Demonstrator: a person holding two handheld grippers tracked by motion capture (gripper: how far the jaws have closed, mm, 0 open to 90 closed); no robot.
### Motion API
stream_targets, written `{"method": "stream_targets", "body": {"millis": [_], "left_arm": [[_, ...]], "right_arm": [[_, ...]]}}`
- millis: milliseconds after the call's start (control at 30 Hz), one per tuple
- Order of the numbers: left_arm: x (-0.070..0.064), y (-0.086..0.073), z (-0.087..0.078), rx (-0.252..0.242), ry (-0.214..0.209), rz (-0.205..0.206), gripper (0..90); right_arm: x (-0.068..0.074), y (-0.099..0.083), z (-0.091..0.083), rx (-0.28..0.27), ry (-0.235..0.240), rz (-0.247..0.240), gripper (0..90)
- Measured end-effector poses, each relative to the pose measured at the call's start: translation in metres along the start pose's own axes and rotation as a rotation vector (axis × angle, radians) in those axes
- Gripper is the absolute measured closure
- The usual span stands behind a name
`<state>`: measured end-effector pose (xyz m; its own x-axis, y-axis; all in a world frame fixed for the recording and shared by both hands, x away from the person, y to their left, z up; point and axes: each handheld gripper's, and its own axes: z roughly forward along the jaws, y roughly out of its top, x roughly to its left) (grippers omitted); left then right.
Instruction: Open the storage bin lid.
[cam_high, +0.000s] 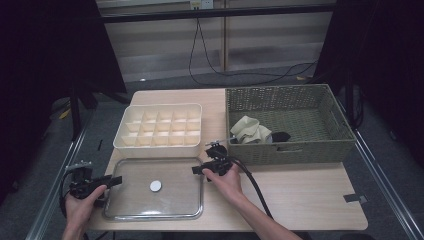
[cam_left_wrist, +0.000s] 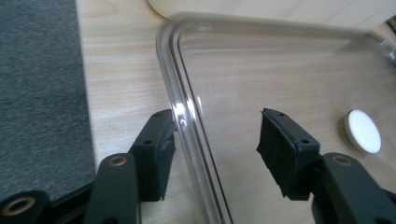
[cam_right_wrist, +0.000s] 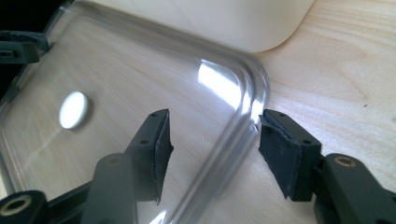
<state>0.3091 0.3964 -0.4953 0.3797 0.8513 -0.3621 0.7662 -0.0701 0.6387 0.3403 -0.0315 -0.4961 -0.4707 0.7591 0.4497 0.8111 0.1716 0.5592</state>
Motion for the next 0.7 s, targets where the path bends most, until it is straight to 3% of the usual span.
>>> {"method": "stream_targets", "body": {"millis": [233, 367, 700], "left_arm": [[-0.004, 0.003, 0.0, -0.019, 0.014, 0.012, 42.0], [-0.006, 0.004, -0.001, -0.029, 0.003, 0.012, 36.9], [-0.02, 0.002, -0.004, -0.061, 0.02, 0.028, 24.9]], "right_arm": [[0.0, 0.0, 0.0, 0.0, -0.006, -0.013, 41.6], [0.001, 0.0, -0.003, -0.007, -0.023, -0.038, 39.2], [0.0, 0.0, -0.007, -0.034, 0.009, -0.088, 36.5]]}}
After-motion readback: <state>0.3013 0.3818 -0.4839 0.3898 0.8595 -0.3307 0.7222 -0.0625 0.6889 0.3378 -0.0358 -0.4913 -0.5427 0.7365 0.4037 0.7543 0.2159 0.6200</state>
